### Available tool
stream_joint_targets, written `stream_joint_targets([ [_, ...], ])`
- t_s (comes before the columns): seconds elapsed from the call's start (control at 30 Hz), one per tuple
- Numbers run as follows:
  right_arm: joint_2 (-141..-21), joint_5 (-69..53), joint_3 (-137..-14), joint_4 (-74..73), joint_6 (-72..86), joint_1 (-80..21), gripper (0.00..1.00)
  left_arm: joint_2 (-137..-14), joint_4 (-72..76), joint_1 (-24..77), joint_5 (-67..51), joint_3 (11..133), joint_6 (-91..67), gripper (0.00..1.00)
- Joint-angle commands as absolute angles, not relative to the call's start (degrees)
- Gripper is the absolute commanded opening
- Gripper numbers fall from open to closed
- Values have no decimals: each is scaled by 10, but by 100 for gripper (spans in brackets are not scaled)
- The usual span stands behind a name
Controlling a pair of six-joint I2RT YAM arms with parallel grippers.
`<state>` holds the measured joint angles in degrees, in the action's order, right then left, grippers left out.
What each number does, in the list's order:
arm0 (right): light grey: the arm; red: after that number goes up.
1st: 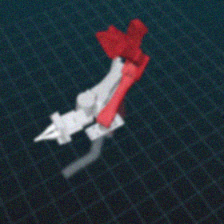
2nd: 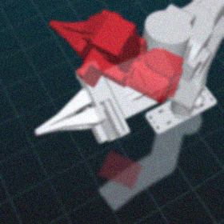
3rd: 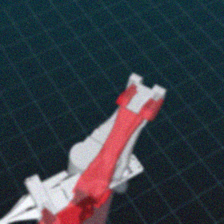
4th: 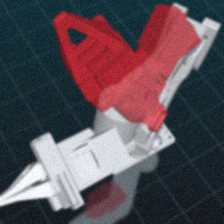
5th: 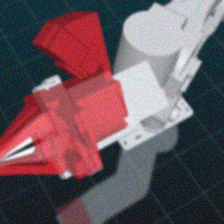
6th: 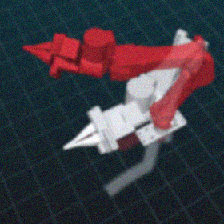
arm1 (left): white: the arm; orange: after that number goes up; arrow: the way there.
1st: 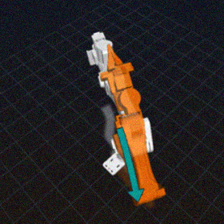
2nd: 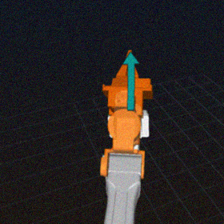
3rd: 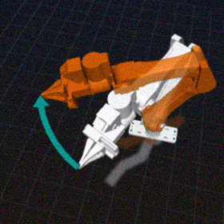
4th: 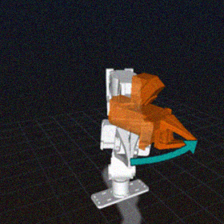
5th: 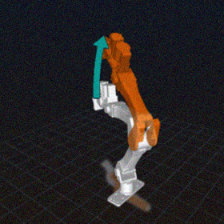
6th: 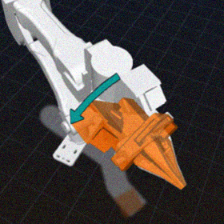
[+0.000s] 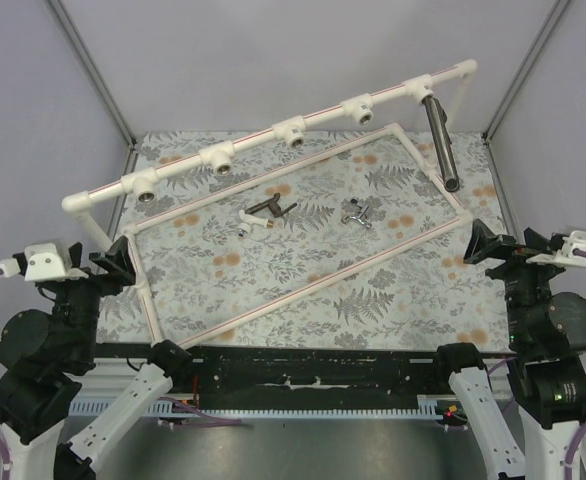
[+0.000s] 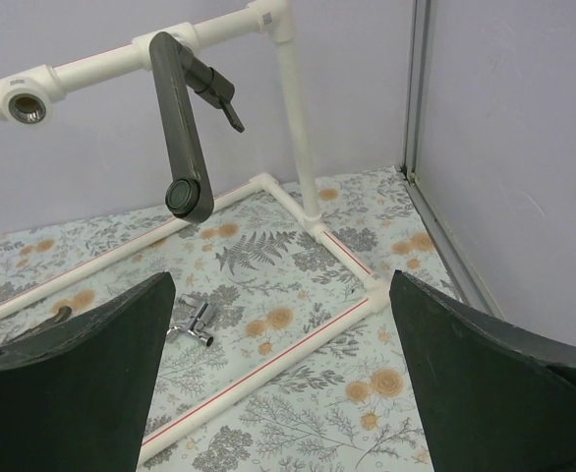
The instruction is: Install the water faucets
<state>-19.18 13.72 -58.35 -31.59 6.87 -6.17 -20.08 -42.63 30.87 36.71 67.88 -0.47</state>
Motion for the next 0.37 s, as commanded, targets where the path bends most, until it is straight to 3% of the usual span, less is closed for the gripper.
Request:
stream_joint_targets([
  [0.0, -187, 156, -575, -316, 64, -65, 98, -173, -440, 308, 410, 662, -40, 80],
  [0.33, -216, 166, -582, -321, 64, -65, 98, -150, -388, 308, 428, 647, 20, 80],
])
